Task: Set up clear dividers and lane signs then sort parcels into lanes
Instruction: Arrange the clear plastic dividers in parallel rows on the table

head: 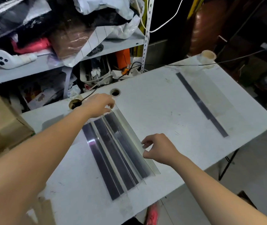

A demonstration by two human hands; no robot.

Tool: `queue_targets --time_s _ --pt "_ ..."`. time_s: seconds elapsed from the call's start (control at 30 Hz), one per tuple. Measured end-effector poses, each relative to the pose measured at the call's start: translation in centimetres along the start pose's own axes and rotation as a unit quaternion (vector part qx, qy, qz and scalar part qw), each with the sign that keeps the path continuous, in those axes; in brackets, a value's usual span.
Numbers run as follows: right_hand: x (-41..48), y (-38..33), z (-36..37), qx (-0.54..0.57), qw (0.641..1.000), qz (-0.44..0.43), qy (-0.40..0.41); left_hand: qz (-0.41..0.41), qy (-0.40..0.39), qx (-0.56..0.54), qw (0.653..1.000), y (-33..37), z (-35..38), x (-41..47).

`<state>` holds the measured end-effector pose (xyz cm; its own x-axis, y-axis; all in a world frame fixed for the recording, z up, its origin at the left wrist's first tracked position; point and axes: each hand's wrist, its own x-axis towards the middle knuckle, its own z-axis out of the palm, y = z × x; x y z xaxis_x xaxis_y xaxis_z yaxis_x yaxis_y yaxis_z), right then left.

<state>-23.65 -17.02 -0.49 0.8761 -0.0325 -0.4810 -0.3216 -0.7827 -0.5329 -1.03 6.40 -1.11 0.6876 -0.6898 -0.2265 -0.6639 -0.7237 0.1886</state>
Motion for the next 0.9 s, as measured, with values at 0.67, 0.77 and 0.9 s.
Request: queue_targets --time_s 0.67,0.77,0.9 --pt "-2.4 5.0 -2.3 0.086 0.995 0.043 0.029 0.056 0.046 -0.075 0.994 -0.6 -1.4 7.1" --pt "-3.0 6.0 -3.4 0.086 0.995 0.042 0.039 0.058 0.05 -0.077 0.994 0.3 -1.9 8.9" --pt "-3.2 8.1 -4.4 0.085 0.994 0.061 0.043 0.038 0.063 -0.077 0.994 1.7 -2.4 10.9"
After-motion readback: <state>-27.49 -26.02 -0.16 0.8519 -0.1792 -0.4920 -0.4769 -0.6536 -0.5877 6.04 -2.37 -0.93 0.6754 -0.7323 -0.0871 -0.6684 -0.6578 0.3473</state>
